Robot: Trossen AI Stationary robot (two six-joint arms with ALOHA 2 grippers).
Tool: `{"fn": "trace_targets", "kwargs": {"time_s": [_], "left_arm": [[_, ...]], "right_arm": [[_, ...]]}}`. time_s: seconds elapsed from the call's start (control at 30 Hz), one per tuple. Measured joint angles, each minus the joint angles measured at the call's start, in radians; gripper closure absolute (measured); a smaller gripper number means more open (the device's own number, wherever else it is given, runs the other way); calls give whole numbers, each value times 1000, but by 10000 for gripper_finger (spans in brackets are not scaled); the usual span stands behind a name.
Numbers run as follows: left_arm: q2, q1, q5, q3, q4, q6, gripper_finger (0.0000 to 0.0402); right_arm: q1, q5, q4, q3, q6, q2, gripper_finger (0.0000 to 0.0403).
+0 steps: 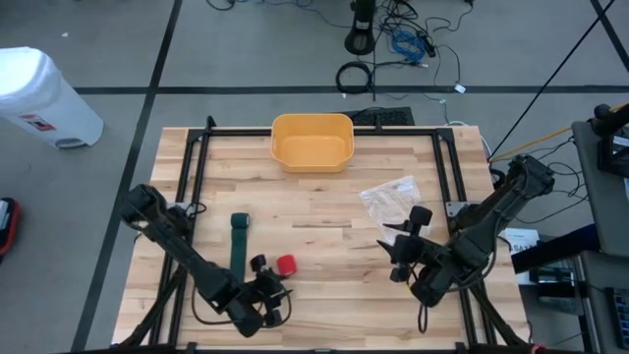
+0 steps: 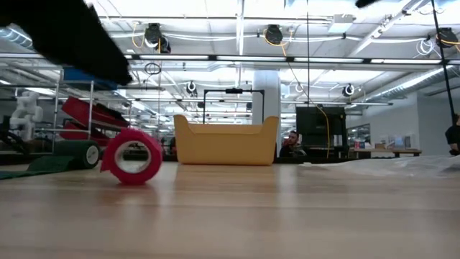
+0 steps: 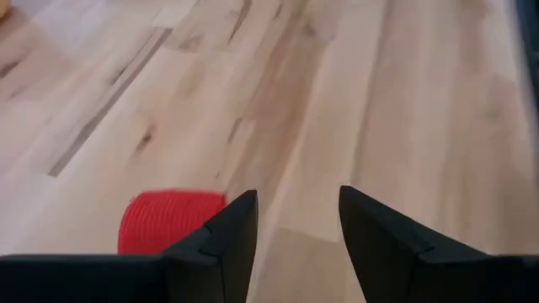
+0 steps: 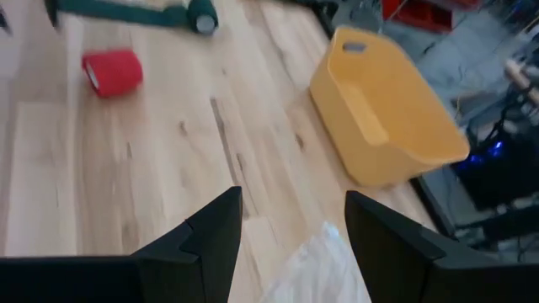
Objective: Roll bandage
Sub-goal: Open the transparent zip bag
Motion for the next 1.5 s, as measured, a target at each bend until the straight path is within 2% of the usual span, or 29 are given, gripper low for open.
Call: {"fn": "trace_targets", "kwargs": {"time_s": [0.17, 0.33, 0.5, 0.7, 0.83, 1.03, 1.27, 1.5], "left_arm": [[-88, -13, -7, 0, 8, 52, 228], [-184, -7, -68, 0, 69, 163, 228], [-245, 9, -84, 0, 196, 367, 228], [-281, 55, -83, 0, 399, 719, 228], [-291, 120, -77, 0, 486, 851, 228], [-310, 233, 24, 0, 471, 835, 228], [-301, 266, 88, 1, 331, 730, 228], [-301, 266, 103, 1, 281, 695, 228]], "right_arm": [[-42, -39, 0, -24, 23, 0, 206], [-102, -55, 0, -46, 85, 0, 206], [-153, -149, 34, -116, 163, 0, 206], [-200, -249, 94, -215, 237, 0, 203], [-234, -317, 174, -277, 226, 0, 185], [-273, -329, 267, -352, 159, 0, 163], [-327, -334, 267, -378, 149, 59, 167], [-373, -484, 273, -379, 94, 161, 167]]}}
